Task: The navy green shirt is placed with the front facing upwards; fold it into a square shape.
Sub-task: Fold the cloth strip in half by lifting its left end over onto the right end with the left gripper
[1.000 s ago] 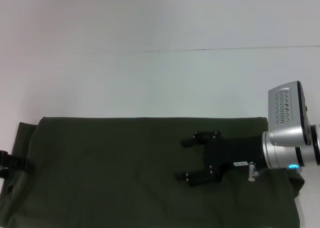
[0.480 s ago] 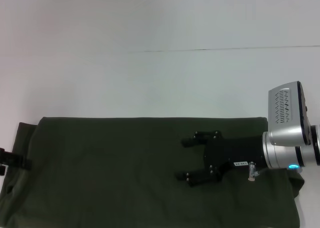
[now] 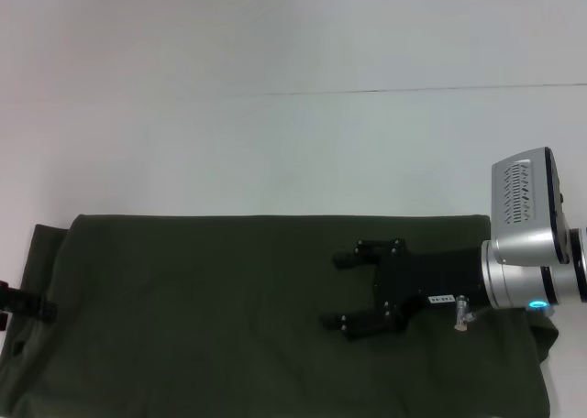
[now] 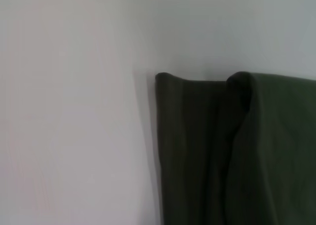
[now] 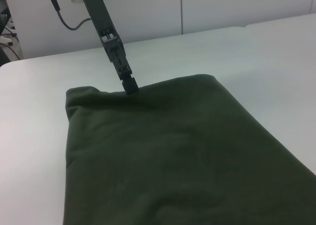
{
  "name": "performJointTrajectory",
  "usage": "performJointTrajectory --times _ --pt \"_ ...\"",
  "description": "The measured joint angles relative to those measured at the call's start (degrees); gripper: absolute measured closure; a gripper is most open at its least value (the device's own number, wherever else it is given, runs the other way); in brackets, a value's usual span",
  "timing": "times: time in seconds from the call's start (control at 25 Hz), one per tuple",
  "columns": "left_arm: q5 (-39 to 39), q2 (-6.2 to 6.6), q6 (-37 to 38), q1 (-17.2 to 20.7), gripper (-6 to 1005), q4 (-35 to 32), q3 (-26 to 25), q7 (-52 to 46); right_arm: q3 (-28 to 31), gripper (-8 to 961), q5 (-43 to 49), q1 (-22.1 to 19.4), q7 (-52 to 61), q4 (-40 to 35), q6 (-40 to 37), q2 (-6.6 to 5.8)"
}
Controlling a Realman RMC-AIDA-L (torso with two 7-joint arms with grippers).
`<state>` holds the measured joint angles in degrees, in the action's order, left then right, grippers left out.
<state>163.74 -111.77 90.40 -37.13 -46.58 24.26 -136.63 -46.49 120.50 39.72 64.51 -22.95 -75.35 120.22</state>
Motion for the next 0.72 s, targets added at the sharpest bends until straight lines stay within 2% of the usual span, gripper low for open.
performJointTrajectory --times 0.72 --pt "0.0 -0.19 -0.6 0.4 120 0.2 0.8 0.0 0.0 26 0.0 0.0 0.0 0.0 0.0 0.0"
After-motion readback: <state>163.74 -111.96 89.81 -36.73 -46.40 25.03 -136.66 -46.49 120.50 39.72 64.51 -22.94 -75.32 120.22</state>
